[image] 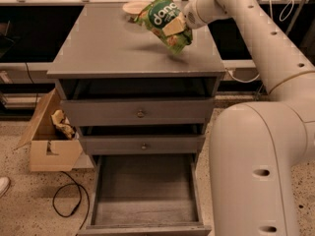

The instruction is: Pick green rice chip bag from bottom drawer and place on counter

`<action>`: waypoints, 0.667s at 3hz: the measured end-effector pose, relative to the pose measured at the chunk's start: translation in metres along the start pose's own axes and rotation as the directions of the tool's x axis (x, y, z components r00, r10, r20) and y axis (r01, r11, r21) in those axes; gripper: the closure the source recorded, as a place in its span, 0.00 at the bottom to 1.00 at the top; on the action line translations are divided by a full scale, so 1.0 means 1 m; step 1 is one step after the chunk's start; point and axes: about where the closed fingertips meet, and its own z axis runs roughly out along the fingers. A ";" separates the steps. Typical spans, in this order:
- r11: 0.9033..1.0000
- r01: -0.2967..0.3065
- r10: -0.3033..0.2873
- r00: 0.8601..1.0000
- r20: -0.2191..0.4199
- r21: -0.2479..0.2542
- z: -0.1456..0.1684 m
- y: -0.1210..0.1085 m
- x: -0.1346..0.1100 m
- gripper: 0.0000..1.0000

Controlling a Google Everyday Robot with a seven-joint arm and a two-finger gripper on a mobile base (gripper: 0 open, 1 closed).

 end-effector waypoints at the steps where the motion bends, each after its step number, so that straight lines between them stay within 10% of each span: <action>1: 1.000 0.000 0.000 1.000 0.001 0.000 0.000 0.000 0.000 0.50; 2: 1.000 0.000 0.000 1.000 0.001 0.000 0.000 0.000 0.000 0.19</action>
Offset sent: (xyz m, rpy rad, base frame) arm 0.0002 0.0003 0.0002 0.0005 -0.0007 0.0005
